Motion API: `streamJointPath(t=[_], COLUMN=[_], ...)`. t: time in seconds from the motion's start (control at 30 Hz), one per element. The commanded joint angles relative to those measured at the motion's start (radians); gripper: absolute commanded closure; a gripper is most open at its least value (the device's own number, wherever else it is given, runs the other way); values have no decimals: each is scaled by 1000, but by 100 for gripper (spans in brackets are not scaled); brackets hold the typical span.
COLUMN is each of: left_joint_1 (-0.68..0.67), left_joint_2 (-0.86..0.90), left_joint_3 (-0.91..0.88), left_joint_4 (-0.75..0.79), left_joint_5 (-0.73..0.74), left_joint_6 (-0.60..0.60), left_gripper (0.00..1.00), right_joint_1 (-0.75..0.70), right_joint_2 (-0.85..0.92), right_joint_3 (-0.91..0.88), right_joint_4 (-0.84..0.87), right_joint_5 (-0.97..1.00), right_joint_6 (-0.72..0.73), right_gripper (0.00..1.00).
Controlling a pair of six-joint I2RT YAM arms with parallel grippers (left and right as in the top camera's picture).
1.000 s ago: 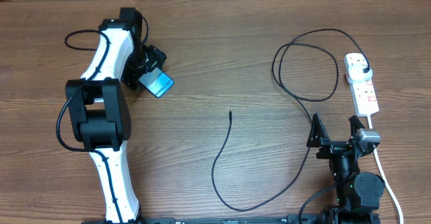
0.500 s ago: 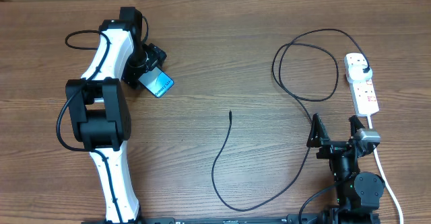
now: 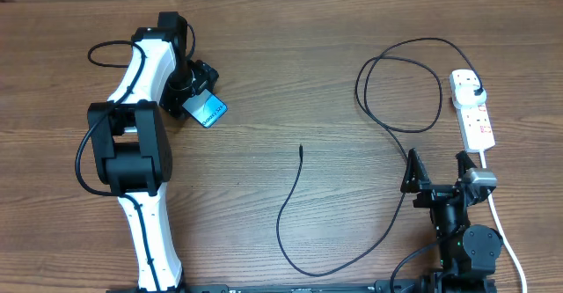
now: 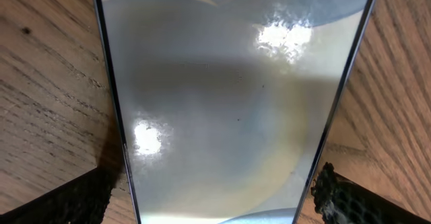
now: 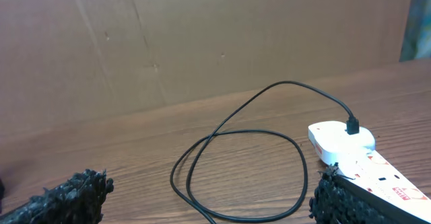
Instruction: Plug charger to phone and switch on socket
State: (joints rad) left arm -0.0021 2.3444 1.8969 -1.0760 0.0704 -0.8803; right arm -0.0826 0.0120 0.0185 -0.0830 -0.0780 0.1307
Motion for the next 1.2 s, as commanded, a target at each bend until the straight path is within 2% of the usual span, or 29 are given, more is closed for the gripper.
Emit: streamJointPath(t=[0.0,0.5,0.77,1.17], left_joint_1=[2,2,3,2], left_joint_2=[39,39,39,39], left_joint_3=[-12,-12,-12,-12], left_joint_4=[-7,-90,-60,-63], left_joint_5=[8,39,-13,-14], left_joint_6=[8,8,13,13], left_gripper=[0,0,0,0], right_joint_1=[7,7,7,7], right_joint_2=[-9,-9,-9,-9], right_joint_3=[-10,-11,-10,-10], right_joint_4=[4,4,4,4], right_joint_5=[6,6,6,6], right_joint_6=[-4,-5,-4,-4], right_gripper=[0,0,0,0])
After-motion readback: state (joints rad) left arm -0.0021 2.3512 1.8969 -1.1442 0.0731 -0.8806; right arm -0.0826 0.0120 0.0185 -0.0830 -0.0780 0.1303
